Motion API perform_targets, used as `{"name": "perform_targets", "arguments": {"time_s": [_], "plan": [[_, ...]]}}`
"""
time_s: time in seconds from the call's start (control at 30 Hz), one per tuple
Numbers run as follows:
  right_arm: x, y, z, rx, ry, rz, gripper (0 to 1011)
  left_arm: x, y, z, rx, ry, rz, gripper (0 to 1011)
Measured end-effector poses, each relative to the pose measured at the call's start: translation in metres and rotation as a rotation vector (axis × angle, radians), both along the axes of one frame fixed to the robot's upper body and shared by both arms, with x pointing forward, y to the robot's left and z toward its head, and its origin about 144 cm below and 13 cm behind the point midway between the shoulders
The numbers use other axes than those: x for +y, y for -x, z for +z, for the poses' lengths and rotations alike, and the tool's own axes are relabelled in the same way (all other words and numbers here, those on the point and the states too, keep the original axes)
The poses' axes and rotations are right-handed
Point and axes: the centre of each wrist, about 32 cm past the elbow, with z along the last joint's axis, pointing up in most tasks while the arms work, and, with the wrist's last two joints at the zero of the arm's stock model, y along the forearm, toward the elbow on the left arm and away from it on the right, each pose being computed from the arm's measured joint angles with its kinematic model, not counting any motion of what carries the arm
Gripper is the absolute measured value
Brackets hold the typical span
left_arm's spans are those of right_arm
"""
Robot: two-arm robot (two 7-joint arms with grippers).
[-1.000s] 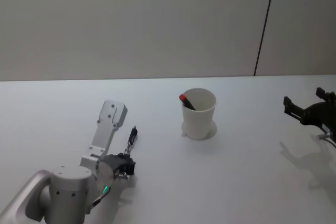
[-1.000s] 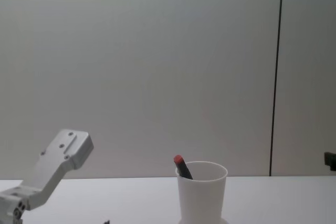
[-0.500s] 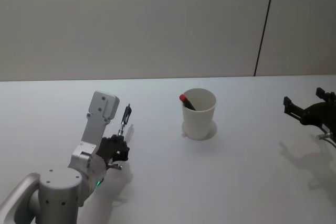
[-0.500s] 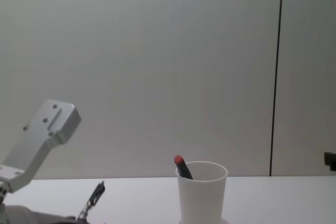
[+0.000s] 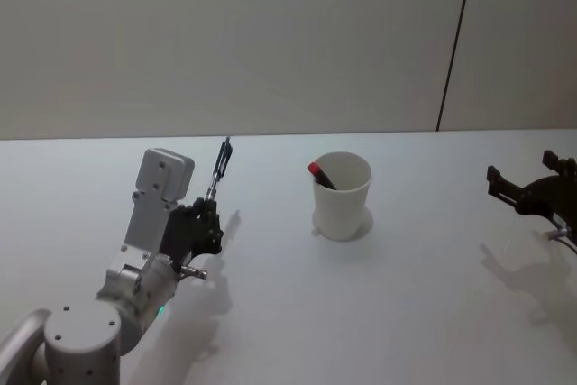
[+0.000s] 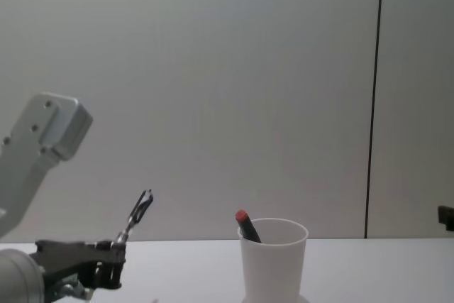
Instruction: Place the pen into the pen holder.
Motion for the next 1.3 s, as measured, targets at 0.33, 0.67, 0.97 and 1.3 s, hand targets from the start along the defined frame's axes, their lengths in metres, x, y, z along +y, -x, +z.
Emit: {"name": "perform_targets", "arguments": {"time_s": [0.33, 0.67, 0.97, 1.3], "plan": [[0.000, 0.000, 0.000, 0.000, 0.000, 0.000, 1001, 0.008, 0.004, -0.001, -0.130, 0.031, -0.117, 136], [0.000, 0.000, 0.000, 0.000, 0.000, 0.000, 1002, 0.012, 0.002, -0.002, -0.227, 0.061, -0.265, 136], [0.000, 0.000, 0.000, 0.000, 0.000, 0.000, 1002, 0.009, -0.005, -0.001, -0.297, 0.065, -0.387, 136], [0.000, 0.000, 0.000, 0.000, 0.000, 0.000, 1002, 0.000, -0.015, 0.000, -0.338, 0.051, -0.485, 136]]}}
